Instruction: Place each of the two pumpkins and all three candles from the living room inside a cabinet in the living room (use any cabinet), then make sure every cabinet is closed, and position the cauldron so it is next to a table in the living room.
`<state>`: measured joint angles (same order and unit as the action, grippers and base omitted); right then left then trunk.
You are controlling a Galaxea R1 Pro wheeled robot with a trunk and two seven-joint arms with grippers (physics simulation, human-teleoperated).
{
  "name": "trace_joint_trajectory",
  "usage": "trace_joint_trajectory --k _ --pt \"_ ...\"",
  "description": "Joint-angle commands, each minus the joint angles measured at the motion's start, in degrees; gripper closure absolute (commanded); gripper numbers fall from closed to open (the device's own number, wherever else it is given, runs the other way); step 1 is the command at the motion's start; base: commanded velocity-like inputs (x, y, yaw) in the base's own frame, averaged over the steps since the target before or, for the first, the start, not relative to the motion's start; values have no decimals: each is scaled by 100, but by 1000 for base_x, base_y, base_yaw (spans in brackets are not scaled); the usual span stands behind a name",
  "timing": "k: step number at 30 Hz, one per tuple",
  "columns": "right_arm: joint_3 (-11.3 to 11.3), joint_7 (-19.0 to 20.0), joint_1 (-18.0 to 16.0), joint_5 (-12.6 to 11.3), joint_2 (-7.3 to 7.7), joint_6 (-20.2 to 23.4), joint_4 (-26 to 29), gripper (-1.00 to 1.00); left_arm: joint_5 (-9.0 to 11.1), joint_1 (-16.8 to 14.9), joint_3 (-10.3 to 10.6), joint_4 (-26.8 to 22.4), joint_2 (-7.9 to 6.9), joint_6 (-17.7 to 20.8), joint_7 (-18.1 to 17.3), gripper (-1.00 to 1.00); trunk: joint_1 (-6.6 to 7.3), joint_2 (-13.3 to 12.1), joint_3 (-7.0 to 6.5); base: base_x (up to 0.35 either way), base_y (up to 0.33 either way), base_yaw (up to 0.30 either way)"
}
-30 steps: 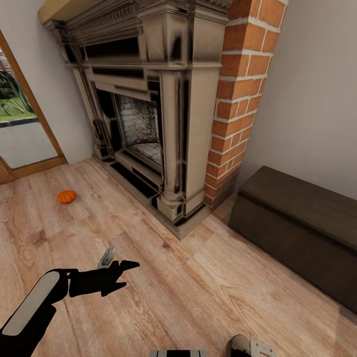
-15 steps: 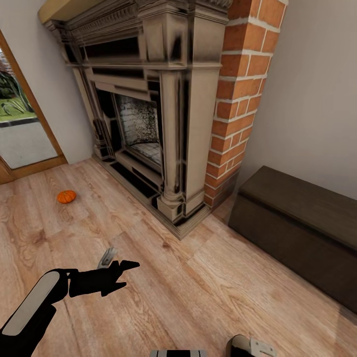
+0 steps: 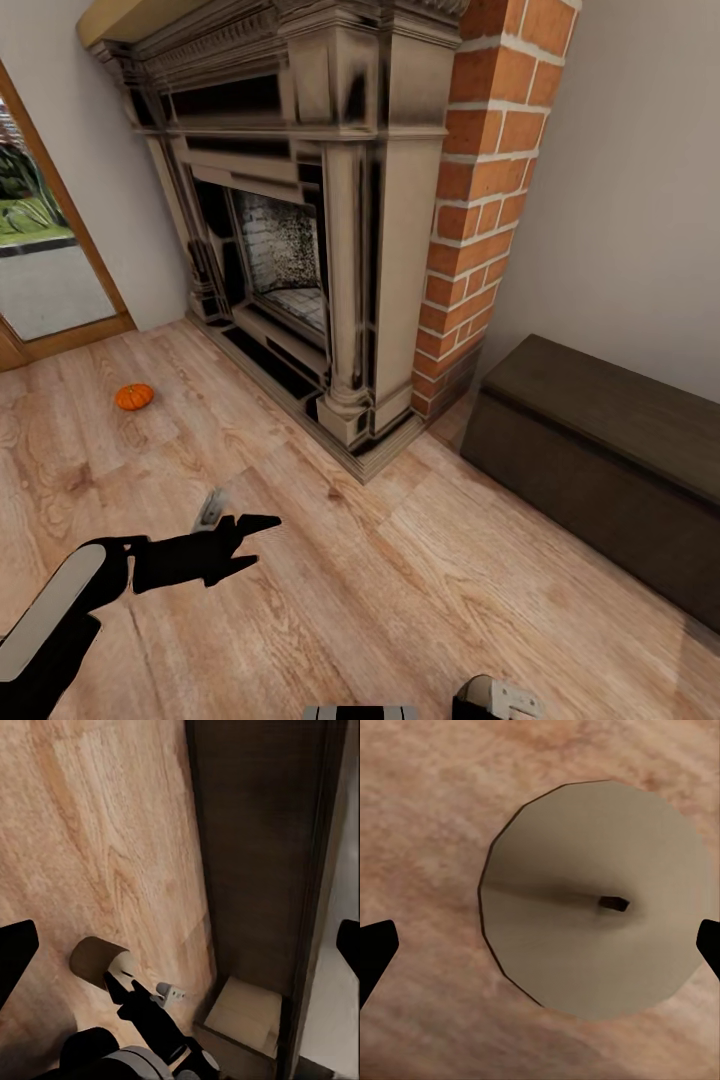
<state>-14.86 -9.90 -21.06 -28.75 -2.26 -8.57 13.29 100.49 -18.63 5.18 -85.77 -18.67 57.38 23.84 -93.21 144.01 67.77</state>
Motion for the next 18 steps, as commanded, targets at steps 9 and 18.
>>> trace_joint_trajectory --k 9,18 --pt "-52 -29 -3 -58 -2 -28 -1 -100 239 60 24 -122 -203 -4 -409 -100 1 2 5 0 0 0" --pt "-36 -40 -3 -71 -2 -31 -65 -100 242 61 94 -124 -206 -7 -424 -100 1 2 5 0 0 0"
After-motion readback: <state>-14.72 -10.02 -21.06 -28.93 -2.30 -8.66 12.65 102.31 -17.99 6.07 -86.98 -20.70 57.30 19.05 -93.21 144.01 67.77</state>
